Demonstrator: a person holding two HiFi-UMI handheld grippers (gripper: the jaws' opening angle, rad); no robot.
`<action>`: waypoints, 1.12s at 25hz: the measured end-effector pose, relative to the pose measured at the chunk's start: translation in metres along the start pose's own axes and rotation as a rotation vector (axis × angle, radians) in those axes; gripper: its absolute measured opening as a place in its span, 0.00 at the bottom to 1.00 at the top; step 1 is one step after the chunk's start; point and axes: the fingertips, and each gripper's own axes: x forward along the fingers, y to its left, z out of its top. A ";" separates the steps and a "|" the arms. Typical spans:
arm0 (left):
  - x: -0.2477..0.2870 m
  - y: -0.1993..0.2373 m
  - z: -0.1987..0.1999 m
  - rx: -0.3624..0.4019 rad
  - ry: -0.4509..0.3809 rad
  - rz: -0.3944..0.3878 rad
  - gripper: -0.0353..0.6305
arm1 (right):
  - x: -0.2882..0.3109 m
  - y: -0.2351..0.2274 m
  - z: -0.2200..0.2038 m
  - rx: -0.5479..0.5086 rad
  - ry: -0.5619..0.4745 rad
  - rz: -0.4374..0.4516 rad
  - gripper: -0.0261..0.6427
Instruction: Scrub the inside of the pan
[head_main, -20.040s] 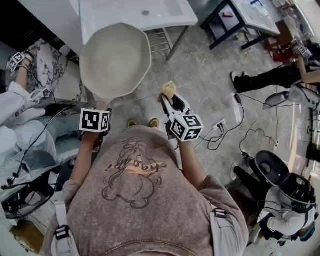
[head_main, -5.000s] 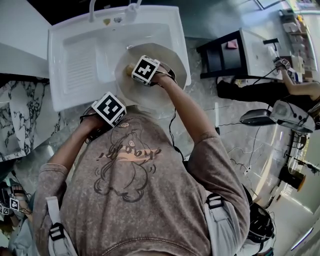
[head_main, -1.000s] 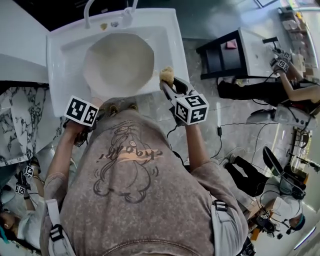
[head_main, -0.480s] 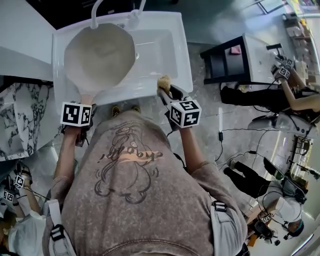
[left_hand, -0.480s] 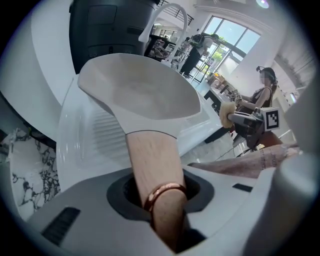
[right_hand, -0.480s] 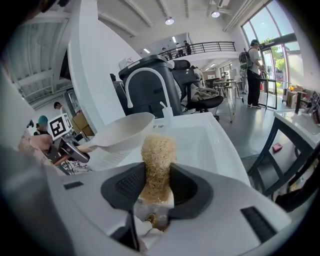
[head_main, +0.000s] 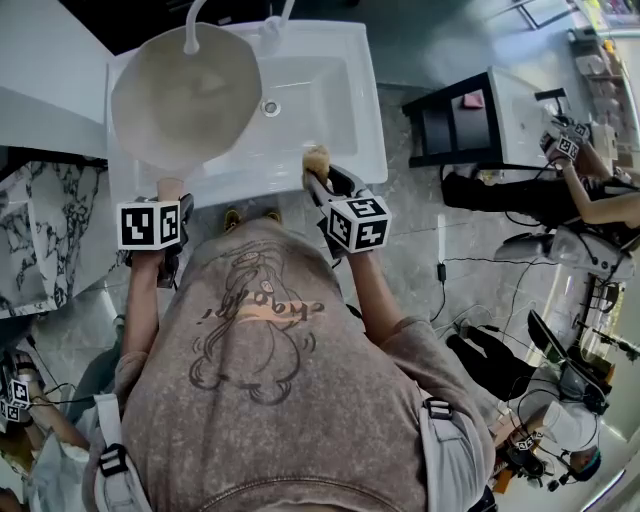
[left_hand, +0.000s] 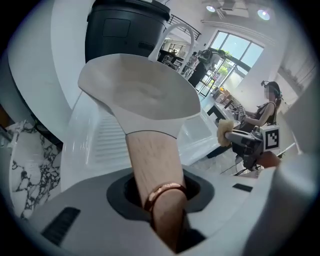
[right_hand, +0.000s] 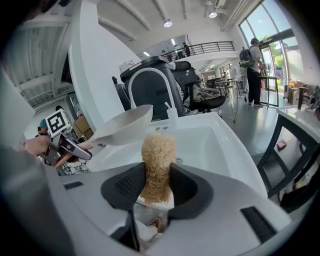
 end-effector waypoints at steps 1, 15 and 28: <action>-0.001 0.001 0.001 -0.001 -0.002 0.001 0.24 | 0.001 0.001 0.000 0.002 0.001 -0.001 0.27; -0.001 0.002 0.000 -0.008 -0.004 -0.011 0.24 | 0.009 0.004 0.006 0.033 -0.005 0.006 0.27; -0.004 -0.003 -0.006 -0.018 0.002 -0.021 0.24 | 0.009 0.009 0.015 0.012 -0.019 0.024 0.27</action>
